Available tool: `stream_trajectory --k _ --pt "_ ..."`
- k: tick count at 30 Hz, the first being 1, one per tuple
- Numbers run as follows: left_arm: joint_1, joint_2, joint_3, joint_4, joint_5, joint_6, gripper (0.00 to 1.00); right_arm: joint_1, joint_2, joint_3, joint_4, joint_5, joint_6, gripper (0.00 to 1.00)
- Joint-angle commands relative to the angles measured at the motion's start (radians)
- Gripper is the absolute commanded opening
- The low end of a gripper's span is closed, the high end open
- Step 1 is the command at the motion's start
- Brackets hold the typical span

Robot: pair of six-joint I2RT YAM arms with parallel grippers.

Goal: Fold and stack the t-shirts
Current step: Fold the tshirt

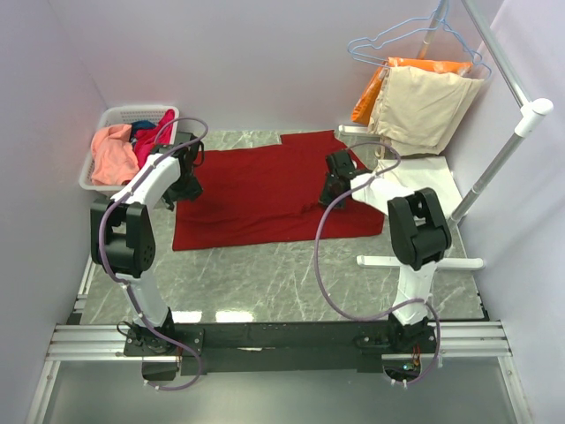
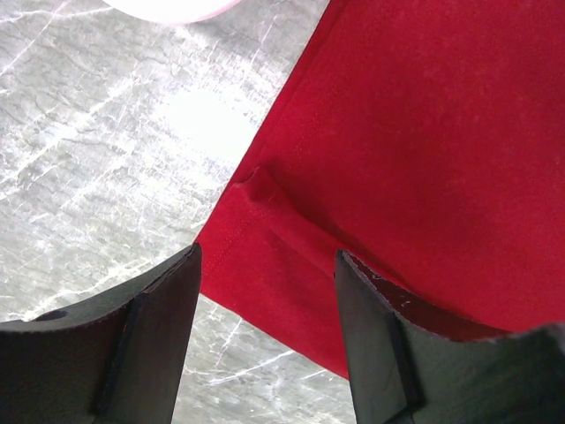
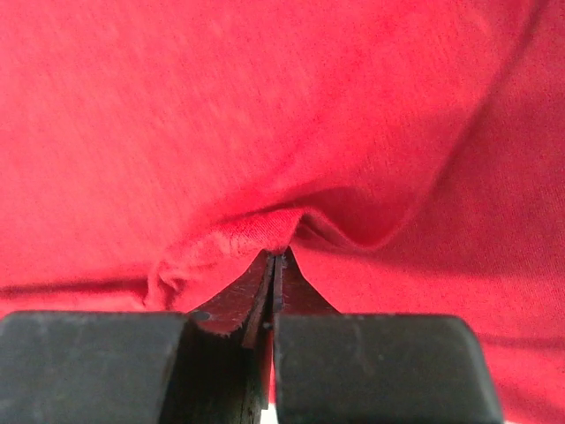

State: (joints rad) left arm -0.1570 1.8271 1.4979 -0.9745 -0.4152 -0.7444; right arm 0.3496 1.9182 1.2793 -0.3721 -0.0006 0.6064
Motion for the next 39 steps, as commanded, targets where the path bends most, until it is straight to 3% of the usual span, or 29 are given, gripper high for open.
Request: stream_trajectory --k 1,10,16,17,18,22,24,28,33,39 --pt "-0.003 -0.035 0.030 -0.023 -0.008 0.013 0.67 0.003 0.054 0.107 0.033 0.008 -0.023 0.00" --pt "-0.003 -0.041 0.025 -0.030 -0.013 0.011 0.67 0.005 0.126 0.264 0.084 -0.045 -0.074 0.00" --pt "-0.003 -0.043 0.022 -0.032 -0.014 0.008 0.67 0.002 0.151 0.316 0.108 -0.225 -0.120 0.00" --pt "-0.003 -0.043 0.022 -0.030 -0.014 0.010 0.67 0.002 0.151 0.318 0.107 -0.239 -0.131 0.03" --pt "-0.003 -0.042 0.022 -0.030 -0.014 0.010 0.67 0.002 0.148 0.318 0.101 -0.243 -0.137 0.14" --pt "-0.004 -0.038 0.022 -0.029 -0.017 0.014 0.67 -0.004 0.125 0.337 0.024 -0.165 -0.148 0.28" --pt "-0.004 -0.038 0.022 -0.027 -0.027 0.017 0.67 -0.017 0.105 0.333 -0.033 -0.049 -0.123 0.32" --pt "-0.006 -0.042 0.019 -0.023 -0.027 0.019 0.67 -0.046 0.019 0.272 -0.070 0.048 -0.096 0.34" --pt "-0.018 -0.057 -0.013 -0.016 -0.008 0.014 0.67 -0.076 0.002 0.249 -0.234 0.155 -0.060 0.33" --pt "-0.029 -0.074 -0.090 0.003 0.019 -0.013 0.67 -0.106 -0.050 0.109 -0.251 0.152 -0.019 0.32"
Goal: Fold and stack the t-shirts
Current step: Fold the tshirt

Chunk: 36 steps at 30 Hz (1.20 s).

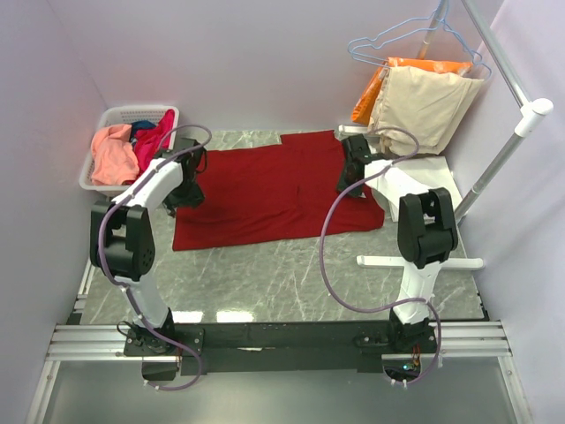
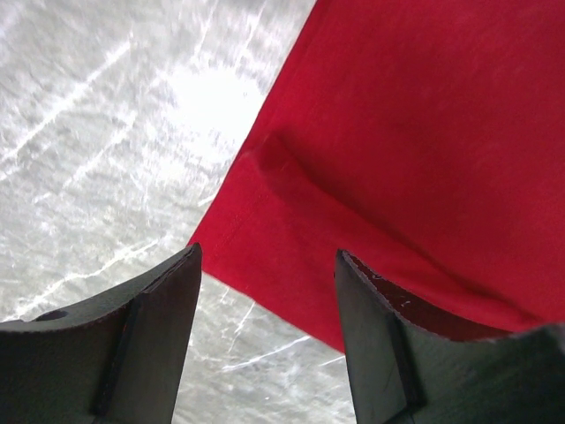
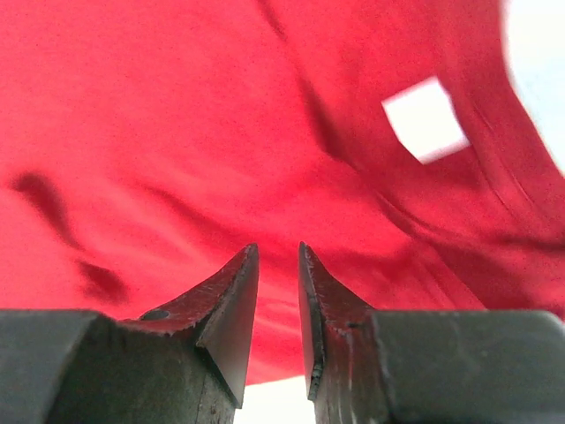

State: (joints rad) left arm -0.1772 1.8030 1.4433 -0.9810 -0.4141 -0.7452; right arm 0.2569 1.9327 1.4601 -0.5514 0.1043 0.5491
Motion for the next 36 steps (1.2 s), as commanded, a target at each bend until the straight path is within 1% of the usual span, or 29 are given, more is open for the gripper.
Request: stream_trajectory --k 1,6,11,20,25,27,36 --pt "-0.010 -0.053 -0.053 0.011 0.026 -0.017 0.67 -0.019 -0.066 -0.084 -0.074 0.048 0.043 0.32" --pt "-0.010 -0.085 -0.110 0.028 0.049 -0.017 0.67 -0.039 -0.058 -0.138 -0.090 0.051 0.057 0.31" --pt "-0.010 -0.094 -0.164 0.038 0.078 -0.017 0.68 -0.048 -0.044 -0.144 -0.163 0.078 0.066 0.29" --pt "-0.010 -0.065 -0.265 0.027 0.110 -0.016 0.68 -0.070 -0.101 -0.247 -0.274 0.138 0.097 0.28" --pt "-0.008 -0.021 -0.276 -0.041 0.025 -0.040 0.69 -0.090 -0.120 -0.291 -0.307 0.156 0.110 0.28" --pt "-0.010 -0.007 -0.274 -0.074 0.011 -0.046 0.69 -0.096 -0.129 -0.299 -0.327 0.167 0.117 0.27" --pt "-0.011 -0.054 -0.349 -0.130 -0.029 -0.072 0.69 -0.102 -0.228 -0.414 -0.366 0.166 0.112 0.26"
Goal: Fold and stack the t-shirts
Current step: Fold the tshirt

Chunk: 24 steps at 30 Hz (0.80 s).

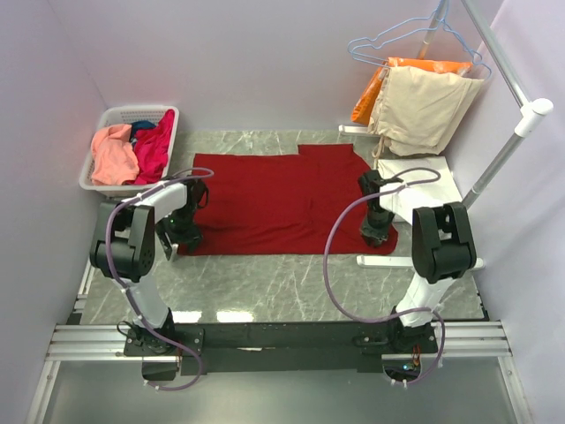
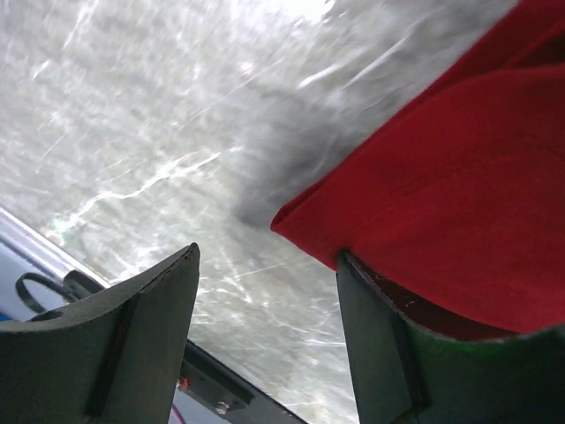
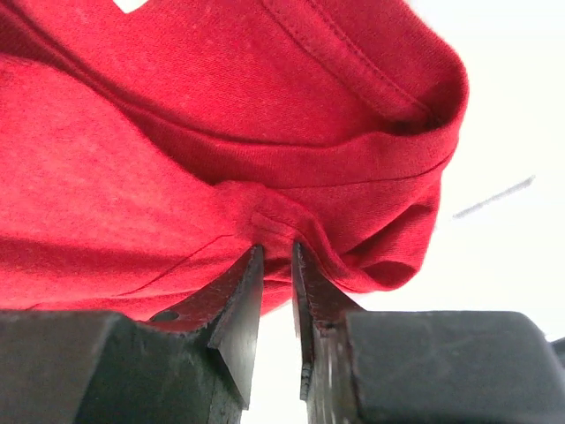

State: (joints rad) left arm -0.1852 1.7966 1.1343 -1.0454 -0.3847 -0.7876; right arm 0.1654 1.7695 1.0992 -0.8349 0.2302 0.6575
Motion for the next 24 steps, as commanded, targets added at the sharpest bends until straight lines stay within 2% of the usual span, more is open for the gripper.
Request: stream_trajectory --k 1,8,11,16,19,24 --pt "-0.003 -0.055 -0.048 -0.068 -0.062 -0.030 0.69 -0.010 -0.077 -0.080 -0.079 0.031 0.004 0.26" --pt "-0.007 -0.118 -0.071 -0.091 -0.091 -0.055 0.69 -0.010 -0.186 -0.157 -0.049 0.017 -0.006 0.25" --pt "-0.007 -0.147 0.008 -0.102 -0.109 -0.055 0.69 -0.010 -0.250 -0.113 -0.046 0.032 -0.007 0.25" --pt "-0.007 -0.158 0.260 -0.096 -0.099 -0.012 0.69 -0.009 -0.312 0.065 -0.044 0.038 -0.030 0.30" --pt "-0.004 -0.102 0.398 -0.041 -0.069 0.022 0.70 -0.010 -0.272 0.181 0.003 0.035 -0.048 0.36" --pt "-0.002 0.099 0.602 0.053 0.013 0.062 0.68 -0.012 -0.043 0.419 0.085 -0.009 -0.076 0.40"
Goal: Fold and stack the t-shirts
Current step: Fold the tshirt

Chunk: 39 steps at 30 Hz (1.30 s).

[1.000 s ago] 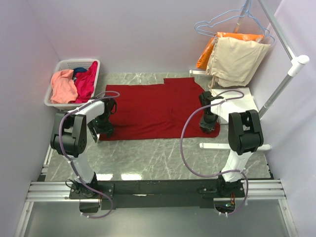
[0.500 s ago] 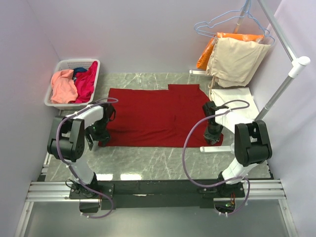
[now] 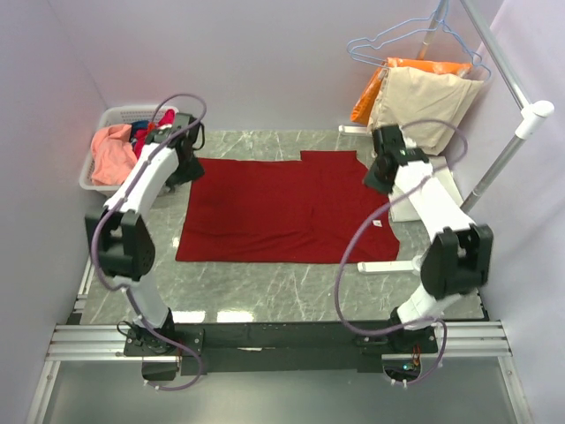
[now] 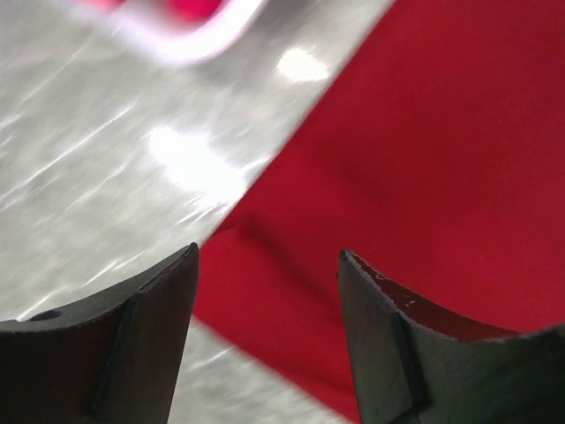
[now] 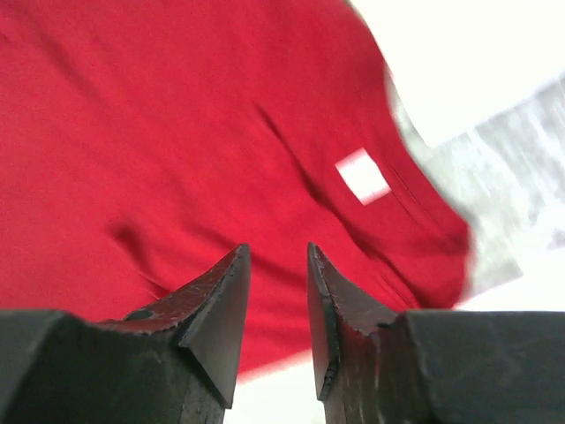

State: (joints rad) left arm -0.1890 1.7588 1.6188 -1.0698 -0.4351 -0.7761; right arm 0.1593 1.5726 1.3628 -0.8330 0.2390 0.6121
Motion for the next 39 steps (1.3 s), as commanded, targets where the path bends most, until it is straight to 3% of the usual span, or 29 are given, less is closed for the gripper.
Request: stream_trajectory --k 1,7,14,18,28,35,38,39 --pt "0.005 0.169 0.148 0.108 0.062 0.060 0.67 -0.006 0.191 0.191 0.098 -0.030 -0.038 0.39" --pt "0.019 0.336 0.246 0.379 0.096 0.141 0.66 -0.009 0.377 0.338 0.236 -0.095 -0.101 0.39" --pt "0.022 0.554 0.415 0.418 0.053 0.167 0.65 -0.012 0.467 0.381 0.357 -0.156 -0.123 0.38" --pt "0.023 0.599 0.438 0.461 0.019 0.204 0.66 -0.012 0.501 0.423 0.374 -0.149 -0.133 0.38" --pt "0.037 0.768 0.651 0.392 -0.036 0.207 0.68 -0.012 0.579 0.509 0.361 -0.159 -0.143 0.37" --pt "0.086 0.847 0.747 0.272 0.013 0.139 0.69 -0.015 0.653 0.630 0.302 -0.164 -0.149 0.37" --pt "0.088 0.864 0.750 0.257 0.042 0.143 0.61 -0.018 0.679 0.669 0.295 -0.159 -0.153 0.37" --pt "0.088 0.869 0.750 0.255 0.050 0.143 0.53 -0.018 0.690 0.685 0.278 -0.156 -0.152 0.37"
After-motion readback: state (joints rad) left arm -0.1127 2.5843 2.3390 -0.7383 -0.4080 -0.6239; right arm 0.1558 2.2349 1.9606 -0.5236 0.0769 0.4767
